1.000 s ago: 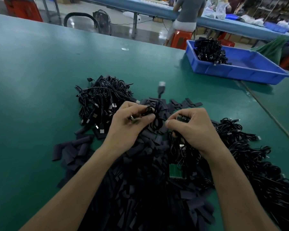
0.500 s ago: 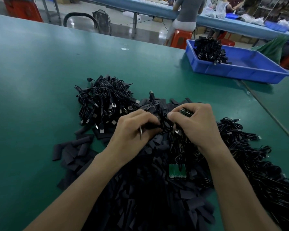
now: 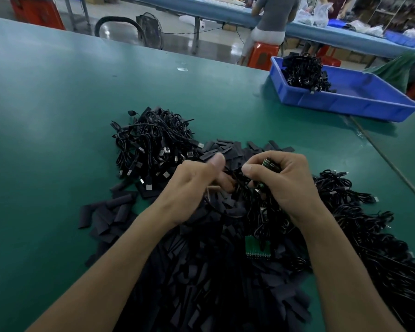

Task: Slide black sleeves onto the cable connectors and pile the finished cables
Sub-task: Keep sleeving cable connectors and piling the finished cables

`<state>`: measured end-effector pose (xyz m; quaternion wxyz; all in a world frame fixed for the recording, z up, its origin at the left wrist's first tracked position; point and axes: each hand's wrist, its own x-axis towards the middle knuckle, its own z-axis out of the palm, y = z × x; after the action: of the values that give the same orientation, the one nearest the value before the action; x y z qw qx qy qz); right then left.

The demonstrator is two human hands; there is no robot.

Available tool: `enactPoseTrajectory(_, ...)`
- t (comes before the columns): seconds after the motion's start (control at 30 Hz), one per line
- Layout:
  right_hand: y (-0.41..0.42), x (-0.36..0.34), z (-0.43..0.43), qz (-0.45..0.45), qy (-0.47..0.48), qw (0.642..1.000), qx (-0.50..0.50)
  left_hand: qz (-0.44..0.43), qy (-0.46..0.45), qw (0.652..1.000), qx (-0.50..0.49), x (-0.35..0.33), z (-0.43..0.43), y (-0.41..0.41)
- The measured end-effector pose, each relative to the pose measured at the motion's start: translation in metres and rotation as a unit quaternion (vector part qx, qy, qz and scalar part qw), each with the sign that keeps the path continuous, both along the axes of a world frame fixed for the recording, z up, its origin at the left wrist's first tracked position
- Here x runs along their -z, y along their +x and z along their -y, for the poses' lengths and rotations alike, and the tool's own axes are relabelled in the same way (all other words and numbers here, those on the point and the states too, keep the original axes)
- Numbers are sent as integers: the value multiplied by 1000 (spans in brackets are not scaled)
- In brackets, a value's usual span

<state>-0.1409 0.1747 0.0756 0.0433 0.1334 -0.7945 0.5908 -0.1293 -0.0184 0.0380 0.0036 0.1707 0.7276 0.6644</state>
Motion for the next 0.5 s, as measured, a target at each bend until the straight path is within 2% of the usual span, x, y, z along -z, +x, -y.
enactPoseTrajectory(0.07,0,0,-1,-5,-16,1000,-11,105,29,994,11,-1,3,-2)
enactPoseTrajectory(0.1,-1,0,-1,-2,-30,999,-16,131,23,991,13,-1,3,-3)
enactPoseTrajectory(0.2,-3,1,0,8,-16,999,-44,139,-12,990,31,3,2,-3)
enactPoseTrajectory(0.3,-5,2,1,9,38,997,-66,149,26,987,51,3,1,0)
enactPoseTrajectory(0.4,-5,2,-2,30,74,993,-85,137,59,989,8,4,-1,-1)
enactPoseTrajectory(0.5,-3,-2,-4,63,129,986,-84,116,44,992,-27,7,-2,-3)
